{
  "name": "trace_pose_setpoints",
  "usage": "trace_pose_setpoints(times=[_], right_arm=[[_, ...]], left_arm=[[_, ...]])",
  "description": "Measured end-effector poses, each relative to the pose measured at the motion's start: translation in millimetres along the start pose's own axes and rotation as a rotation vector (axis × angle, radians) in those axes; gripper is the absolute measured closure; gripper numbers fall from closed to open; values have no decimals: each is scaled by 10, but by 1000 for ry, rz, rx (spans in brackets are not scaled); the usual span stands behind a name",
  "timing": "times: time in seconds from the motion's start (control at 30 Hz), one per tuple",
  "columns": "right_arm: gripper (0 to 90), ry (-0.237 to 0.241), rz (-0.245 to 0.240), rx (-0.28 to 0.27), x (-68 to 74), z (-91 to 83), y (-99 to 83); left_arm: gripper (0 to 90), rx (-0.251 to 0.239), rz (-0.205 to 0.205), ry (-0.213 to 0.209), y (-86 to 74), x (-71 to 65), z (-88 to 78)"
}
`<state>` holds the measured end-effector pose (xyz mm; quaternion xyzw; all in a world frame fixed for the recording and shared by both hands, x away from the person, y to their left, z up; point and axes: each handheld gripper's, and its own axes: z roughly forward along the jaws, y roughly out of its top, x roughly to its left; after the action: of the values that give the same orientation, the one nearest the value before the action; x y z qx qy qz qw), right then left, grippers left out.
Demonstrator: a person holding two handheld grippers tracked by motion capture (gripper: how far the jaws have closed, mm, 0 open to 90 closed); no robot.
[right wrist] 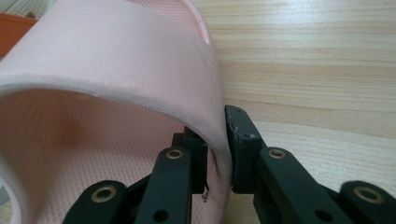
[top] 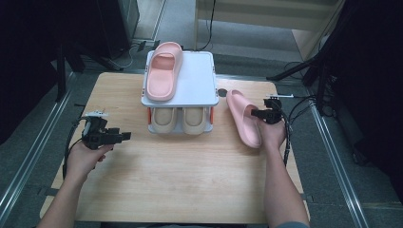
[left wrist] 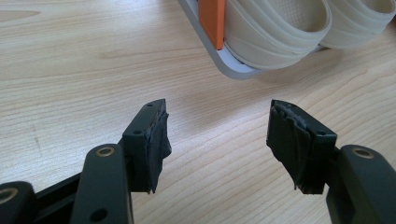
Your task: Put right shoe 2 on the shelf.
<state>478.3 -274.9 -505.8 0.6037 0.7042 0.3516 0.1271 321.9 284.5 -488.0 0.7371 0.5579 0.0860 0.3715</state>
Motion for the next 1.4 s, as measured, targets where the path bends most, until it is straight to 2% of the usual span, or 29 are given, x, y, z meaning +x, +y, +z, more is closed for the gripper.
trace_pose_setpoints(times=[0.2,0.47,0.8,1.03,1.27,1.4], right_arm=[[808,-12,-8,-1,37,-55,34],[804,9,-23,-12,104,-162,89],[802,-4,-54,-7,254,-331,209],[801,-37,-66,4,365,-497,459],[795,-18,-55,2,476,-642,729],[791,-40,-94,-10,585,-735,881]], left_arm=[[381,-3,5,-10,6,-10,5],[381,10,22,-18,12,-52,54],[381,11,29,-35,37,-82,81],[382,5,39,-47,57,-100,87],[382,5,33,-44,72,-81,91],[382,4,32,-39,77,-81,97]])
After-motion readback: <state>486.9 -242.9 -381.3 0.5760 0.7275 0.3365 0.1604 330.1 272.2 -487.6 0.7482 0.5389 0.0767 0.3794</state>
